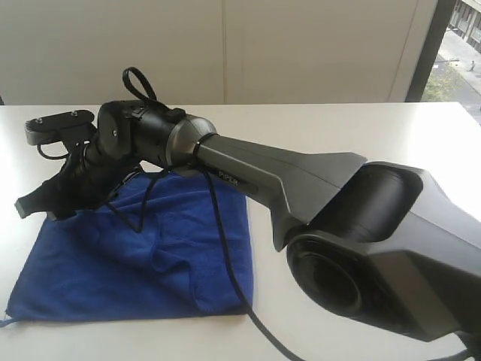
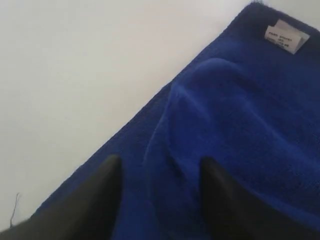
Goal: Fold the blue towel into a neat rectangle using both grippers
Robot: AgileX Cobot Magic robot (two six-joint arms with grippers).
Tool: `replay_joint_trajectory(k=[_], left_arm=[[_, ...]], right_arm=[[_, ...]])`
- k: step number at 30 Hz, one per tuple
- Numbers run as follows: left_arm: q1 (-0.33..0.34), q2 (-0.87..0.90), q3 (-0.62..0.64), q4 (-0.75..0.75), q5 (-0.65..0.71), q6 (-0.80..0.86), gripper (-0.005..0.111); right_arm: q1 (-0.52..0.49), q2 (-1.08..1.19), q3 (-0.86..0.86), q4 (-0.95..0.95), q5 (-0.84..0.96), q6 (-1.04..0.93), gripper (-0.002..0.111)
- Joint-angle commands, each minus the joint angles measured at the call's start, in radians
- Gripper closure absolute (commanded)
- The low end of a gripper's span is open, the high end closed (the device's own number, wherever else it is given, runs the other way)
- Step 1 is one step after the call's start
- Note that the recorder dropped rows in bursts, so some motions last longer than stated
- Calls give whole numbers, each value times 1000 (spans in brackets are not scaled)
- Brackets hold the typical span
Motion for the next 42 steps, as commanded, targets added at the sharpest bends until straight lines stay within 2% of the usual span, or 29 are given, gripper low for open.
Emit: replay_joint_trajectory(k=[1,7,11,13,15,16,18,29,42], left_arm=[[3,-7,7,-13,8,-10,107],[3,-7,7,-13,8,-10,107],[3,-7,7,-13,8,-5,107],[3,-7,7,-13,8,-5,107],[3,-7,7,-13,8,-5,107],[3,-7,7,-13,8,-5,107],[3,-7,7,-13,8,-5,107],[3,-7,7,-13,8,-5,107],[3,-7,7,-13,8,-1,107]], right_arm=[[3,-18,-11,6,-12,-19,38],[3,-85,-11,-81,39,-66,37],[-24,-143,-9,-280,131,-33,41],[-60,-149,-9,-389,211,22,51],[-113,-149,-5,-431,321,29,72],[-146,-149,19,-430,366,13,90],[-182,-149,61,-430,411,4,108],[-206,-156,311,-430,360,-23,108],[-231,-196,481,-608,329,42,108]])
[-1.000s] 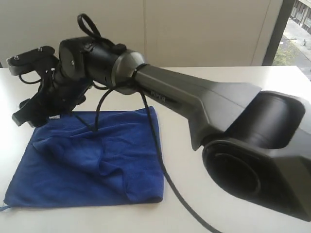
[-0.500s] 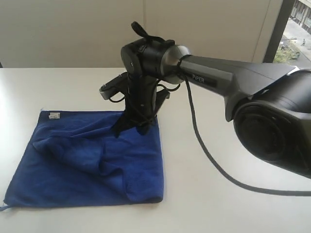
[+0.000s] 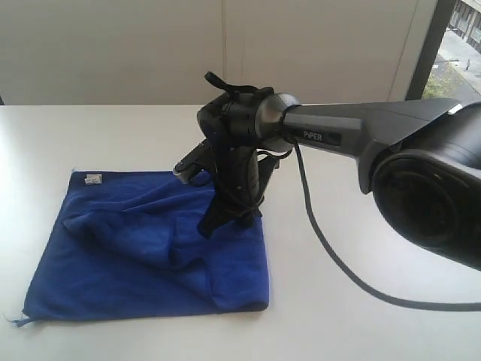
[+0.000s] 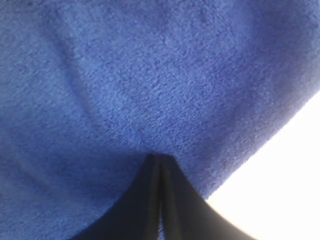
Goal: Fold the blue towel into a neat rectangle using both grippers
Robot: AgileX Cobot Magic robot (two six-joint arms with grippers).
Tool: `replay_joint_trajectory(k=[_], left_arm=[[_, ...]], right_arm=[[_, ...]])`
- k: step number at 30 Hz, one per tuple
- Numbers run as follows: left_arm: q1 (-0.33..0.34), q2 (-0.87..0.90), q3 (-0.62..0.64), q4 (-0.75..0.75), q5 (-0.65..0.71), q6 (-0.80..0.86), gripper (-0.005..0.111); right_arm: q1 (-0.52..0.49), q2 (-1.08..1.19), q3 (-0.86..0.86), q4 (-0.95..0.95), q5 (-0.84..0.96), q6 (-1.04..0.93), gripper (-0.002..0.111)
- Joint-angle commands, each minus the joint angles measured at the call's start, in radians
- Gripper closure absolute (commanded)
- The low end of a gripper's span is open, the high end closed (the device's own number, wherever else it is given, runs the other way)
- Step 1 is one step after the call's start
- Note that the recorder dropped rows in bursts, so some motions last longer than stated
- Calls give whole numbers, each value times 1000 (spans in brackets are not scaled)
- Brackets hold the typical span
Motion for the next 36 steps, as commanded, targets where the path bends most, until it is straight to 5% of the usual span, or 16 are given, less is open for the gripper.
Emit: replay_joint_trajectory(k=[1,22,36], left_arm=[[3,-7,7,-12,8,-1,107],[3,-7,7,-12,4,-1,107],[3,-7,7,-21,2,8,107]], right_arm=[[-39,-28,75,-48,-5,23,108],[-282,-257,554,-125,-192,30,108],[-338,-423,597,-122,-290,33,108]])
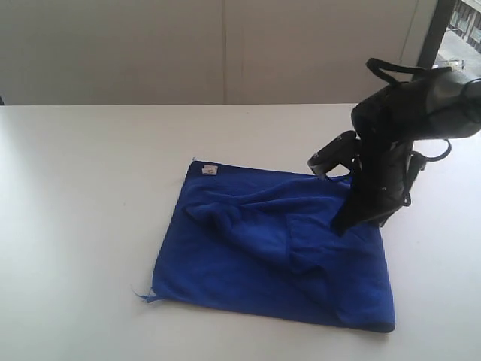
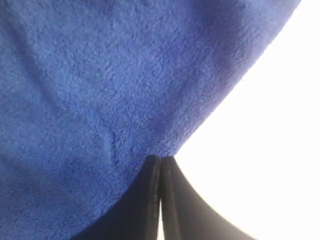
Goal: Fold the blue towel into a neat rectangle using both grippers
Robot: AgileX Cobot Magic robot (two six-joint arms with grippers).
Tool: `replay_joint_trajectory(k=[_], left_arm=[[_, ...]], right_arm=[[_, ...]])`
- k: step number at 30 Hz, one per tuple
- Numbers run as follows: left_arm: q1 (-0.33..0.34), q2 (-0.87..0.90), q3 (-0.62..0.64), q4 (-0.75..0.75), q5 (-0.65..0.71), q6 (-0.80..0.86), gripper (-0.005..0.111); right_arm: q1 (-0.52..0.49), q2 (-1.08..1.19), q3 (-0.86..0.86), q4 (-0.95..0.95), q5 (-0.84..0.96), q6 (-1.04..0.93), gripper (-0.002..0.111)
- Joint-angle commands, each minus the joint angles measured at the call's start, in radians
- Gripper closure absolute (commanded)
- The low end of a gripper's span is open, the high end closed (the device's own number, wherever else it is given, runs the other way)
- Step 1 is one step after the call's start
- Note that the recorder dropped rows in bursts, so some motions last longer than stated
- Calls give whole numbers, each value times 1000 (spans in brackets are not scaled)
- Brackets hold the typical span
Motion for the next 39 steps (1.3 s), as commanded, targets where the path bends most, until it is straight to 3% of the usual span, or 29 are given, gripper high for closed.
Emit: replay_joint_trajectory(k=[1,8,12,18,25,28,31,33,39], left_arm=[[3,-7,7,-8,0,11,107],[3,65,-3,-47,-96,14,107],[3,233,-55,-111,-33,116,107],[3,530,-282,-226,81,272,107],[3,861,-523,-444,344,495,107],[3,978,-562,-554,376,598,107],[3,1075,-564,-611,327,679,107],[3,1148,-564,-630,221,742,107],[-17,1365,-564,-981,-162,1173,107]], right_arm=[[-2,-69,3,28,-73,13,108],[-2,-115,1,128,-180,14,108],[-2,-124,-5,205,-227,12,108],[-2,-137,-10,265,-229,-48,108],[-2,-137,-10,265,-236,-61,108],[-2,-137,-10,265,-260,-61,108],[-2,-137,-10,265,-265,-61,108],[-2,-128,-10,265,-275,-61,108],[-2,-52,-14,261,-298,-93,108]])
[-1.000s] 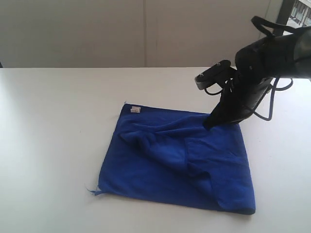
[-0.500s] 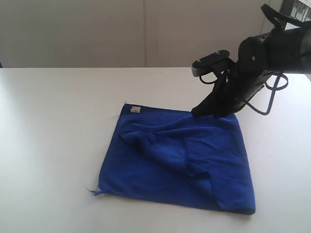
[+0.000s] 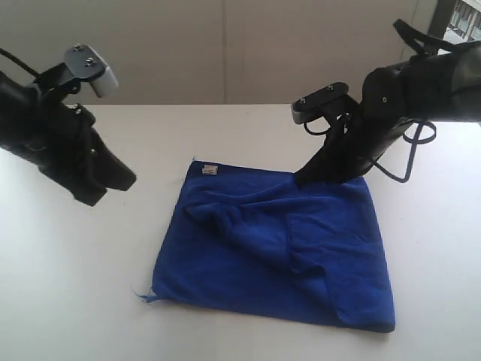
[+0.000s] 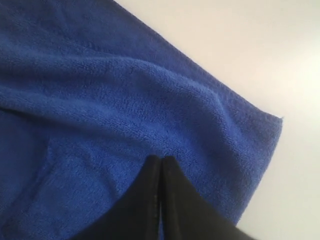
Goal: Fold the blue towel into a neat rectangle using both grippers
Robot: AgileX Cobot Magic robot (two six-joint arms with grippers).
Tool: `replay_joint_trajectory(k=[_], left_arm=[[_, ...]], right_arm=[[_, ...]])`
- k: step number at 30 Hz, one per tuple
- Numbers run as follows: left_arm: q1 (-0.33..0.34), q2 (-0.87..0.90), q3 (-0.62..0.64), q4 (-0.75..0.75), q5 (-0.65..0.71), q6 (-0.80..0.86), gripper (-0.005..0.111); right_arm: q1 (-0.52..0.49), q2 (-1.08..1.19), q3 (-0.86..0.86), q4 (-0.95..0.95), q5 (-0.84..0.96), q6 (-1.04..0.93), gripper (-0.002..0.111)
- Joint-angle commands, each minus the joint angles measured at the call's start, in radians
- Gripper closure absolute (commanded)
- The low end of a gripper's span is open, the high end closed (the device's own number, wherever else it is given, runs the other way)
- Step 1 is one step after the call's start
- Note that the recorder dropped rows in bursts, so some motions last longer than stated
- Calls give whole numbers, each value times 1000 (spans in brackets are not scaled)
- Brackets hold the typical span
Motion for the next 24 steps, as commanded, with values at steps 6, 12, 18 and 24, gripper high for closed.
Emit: replay_joint_trajectory(k=[6,12,18,24], left_arm=[[-172,314,-54,-361,-426,429,107],[-175,335,-74,-366,-426,427,107],[-175,335,-74,-355,-425,427,107],[-136,335,-74,-245,-425,318,107]], right_arm=[[-2,121,-29,20,-68,-19,108],[-2,142,-32,98,-113,-72,108],[13,144,-39,295,-82,-243,108],[88,145,-39,316,-30,-273,108]])
